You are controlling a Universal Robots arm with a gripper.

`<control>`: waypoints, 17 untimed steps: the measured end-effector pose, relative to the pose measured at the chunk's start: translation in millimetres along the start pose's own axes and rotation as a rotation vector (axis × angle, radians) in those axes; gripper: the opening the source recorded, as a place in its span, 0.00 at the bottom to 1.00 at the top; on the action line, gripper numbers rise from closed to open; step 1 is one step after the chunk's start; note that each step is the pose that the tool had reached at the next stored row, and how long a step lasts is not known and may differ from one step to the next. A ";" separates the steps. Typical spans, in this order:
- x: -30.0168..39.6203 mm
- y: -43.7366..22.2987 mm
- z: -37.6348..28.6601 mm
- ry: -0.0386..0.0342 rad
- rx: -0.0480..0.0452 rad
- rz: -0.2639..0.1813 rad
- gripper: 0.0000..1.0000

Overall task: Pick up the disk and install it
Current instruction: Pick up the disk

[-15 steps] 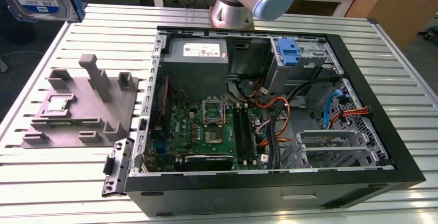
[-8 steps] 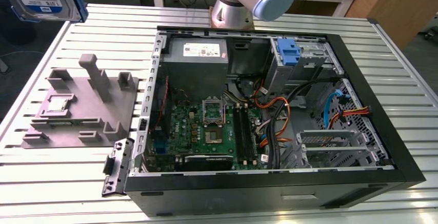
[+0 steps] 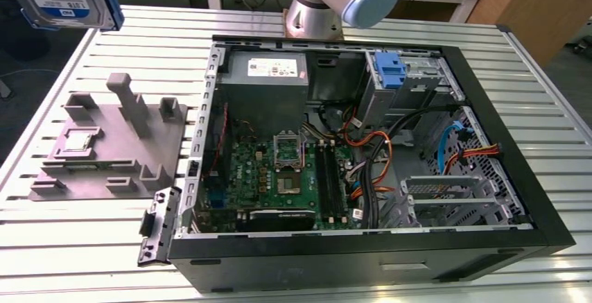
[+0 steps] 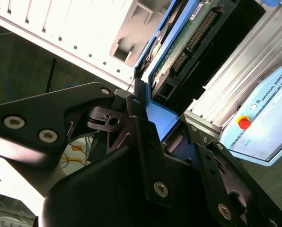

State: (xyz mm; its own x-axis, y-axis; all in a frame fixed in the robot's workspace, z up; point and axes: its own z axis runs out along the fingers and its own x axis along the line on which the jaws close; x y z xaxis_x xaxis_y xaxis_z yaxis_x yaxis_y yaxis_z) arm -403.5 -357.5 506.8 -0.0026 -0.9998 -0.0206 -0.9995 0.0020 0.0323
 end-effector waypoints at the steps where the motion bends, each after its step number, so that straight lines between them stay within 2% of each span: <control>1: 0.0 -0.6 0.0 0.0000 0.0000 0.000 0.37; 8: 0.0 -1.3 -0.1 0.0001 -0.0001 0.000 0.37; 11: 1.0 -4.0 -0.2 0.0001 0.0000 0.000 0.37; 14: 5.7 -4.6 -0.2 0.0006 0.0000 0.000 0.37; 17: 14.6 -4.7 -0.3 0.0018 -0.0001 0.000 0.37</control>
State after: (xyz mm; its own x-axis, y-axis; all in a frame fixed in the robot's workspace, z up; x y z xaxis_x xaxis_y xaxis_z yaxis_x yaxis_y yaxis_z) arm -398.9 -372.1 506.6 -0.0027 -0.9998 -0.0188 -0.9995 0.0020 0.0324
